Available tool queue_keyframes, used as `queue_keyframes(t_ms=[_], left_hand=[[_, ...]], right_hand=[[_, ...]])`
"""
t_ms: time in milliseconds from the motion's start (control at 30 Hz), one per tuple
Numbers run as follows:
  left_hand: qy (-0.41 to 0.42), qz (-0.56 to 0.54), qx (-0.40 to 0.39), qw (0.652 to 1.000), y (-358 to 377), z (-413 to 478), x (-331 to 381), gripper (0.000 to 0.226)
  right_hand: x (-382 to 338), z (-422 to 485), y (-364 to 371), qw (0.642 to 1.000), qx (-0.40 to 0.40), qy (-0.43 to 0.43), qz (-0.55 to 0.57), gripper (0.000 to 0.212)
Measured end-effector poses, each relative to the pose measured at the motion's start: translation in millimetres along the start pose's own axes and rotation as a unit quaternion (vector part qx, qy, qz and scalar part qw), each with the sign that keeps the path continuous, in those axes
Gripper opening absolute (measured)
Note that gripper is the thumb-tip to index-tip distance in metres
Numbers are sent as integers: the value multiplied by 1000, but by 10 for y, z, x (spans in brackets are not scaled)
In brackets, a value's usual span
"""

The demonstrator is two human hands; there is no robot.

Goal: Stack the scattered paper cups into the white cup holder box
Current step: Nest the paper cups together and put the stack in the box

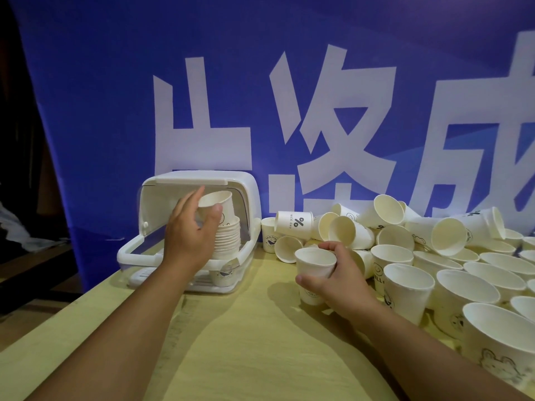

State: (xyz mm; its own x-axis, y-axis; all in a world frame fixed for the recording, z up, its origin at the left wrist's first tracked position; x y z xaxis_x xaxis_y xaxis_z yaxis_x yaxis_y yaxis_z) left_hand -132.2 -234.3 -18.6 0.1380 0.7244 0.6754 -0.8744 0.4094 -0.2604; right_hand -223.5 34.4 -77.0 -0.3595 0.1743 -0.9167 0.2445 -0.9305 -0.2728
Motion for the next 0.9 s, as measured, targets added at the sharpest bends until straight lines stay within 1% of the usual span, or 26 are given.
queue_keyframes(t_ms=[67,133,233,333,533,667,767,900], left_hand=[[-5,9,-9,1000,10,7,-11,72],[-3,52,-36,998,31,2,-19,67],[16,91,-75,993,83,-28,-53,50],[9,95,-65,993,75,-19,-83,45],[-45,85,-97,991,33,-92,-103,62],[-75,107,-109,986,-101,-147,-159,77],[-76,142,-129,978,-180,-186,-214,75],[-84,173,-163,968,-188,-233,-236,75]], right_hand=[[2,-2,-4,1000,-1,0,0,76],[6,-1,-7,1000,-3,0,0,77],[19,-1,-9,1000,-6,1,-4,77],[28,-2,-11,1000,0,-7,-8,76],[-8,35,22,1000,9,-3,11,73],[-230,148,68,998,38,-21,33,62],[-430,316,209,997,40,-29,59,56],[-775,556,486,996,35,-53,67,55]])
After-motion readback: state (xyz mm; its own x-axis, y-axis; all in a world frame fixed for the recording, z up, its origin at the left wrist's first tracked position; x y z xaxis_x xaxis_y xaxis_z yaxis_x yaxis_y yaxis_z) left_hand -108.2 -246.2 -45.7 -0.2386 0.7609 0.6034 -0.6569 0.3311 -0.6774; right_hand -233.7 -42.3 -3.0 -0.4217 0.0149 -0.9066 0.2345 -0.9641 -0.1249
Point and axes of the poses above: each hand's wrist, its own z-axis towards the middle knuckle, its own y-axis out of the palm, x = y × z, the point moved 2 cm from there along z, towards the middle knuckle, and after that the axes turned 3 degrees about x, right-handed, at the moved point
